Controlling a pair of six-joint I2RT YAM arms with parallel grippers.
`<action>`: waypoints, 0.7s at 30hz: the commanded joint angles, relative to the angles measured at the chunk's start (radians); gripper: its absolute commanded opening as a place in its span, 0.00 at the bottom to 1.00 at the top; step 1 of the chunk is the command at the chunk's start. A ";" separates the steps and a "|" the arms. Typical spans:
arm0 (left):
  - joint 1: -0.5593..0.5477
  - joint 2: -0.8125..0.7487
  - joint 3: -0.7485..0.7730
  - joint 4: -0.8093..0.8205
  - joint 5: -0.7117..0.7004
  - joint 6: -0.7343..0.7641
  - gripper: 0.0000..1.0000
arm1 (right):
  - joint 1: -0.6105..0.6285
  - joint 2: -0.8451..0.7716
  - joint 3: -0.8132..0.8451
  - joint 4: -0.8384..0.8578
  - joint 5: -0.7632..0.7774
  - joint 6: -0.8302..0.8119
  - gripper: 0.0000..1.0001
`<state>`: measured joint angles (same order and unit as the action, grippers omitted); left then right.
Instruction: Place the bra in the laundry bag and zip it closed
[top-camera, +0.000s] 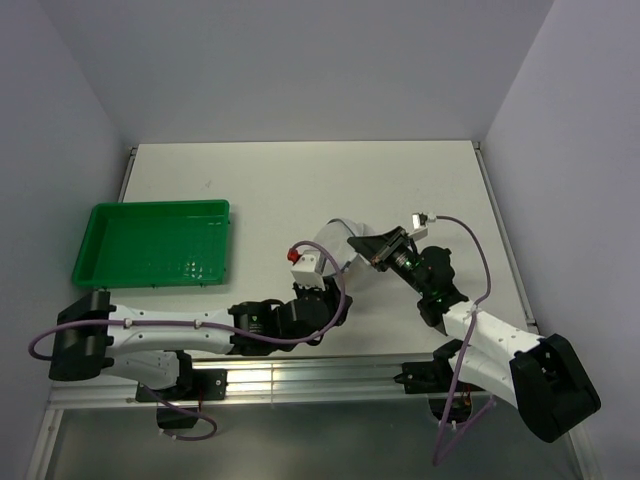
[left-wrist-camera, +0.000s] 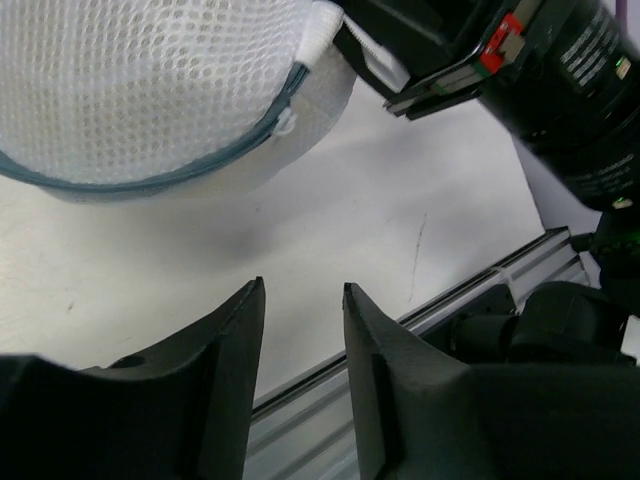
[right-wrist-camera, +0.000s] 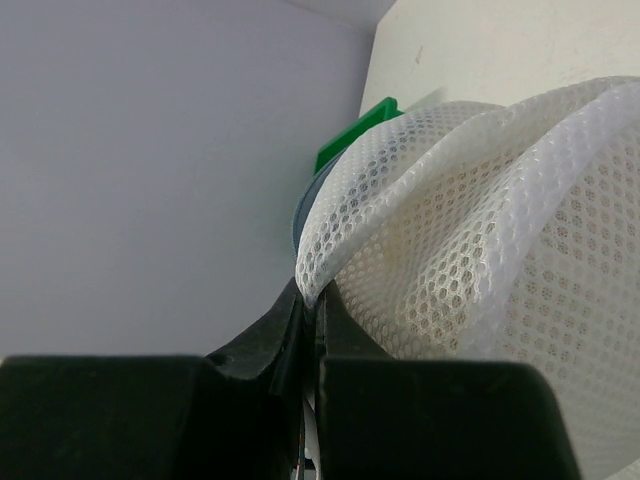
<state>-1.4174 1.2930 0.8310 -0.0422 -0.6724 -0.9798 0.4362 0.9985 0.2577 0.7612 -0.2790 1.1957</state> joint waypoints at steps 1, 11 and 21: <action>-0.003 0.019 0.020 0.154 -0.044 -0.049 0.44 | 0.009 -0.009 -0.017 0.076 0.012 -0.007 0.00; 0.063 0.124 0.013 0.268 -0.098 -0.059 0.48 | 0.009 -0.018 -0.035 0.082 0.009 -0.010 0.00; 0.115 0.175 0.020 0.353 -0.046 -0.045 0.48 | 0.009 -0.041 -0.049 0.073 0.008 -0.019 0.00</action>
<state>-1.3163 1.4612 0.8307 0.2230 -0.7212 -1.0336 0.4362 0.9894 0.2192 0.7666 -0.2718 1.1915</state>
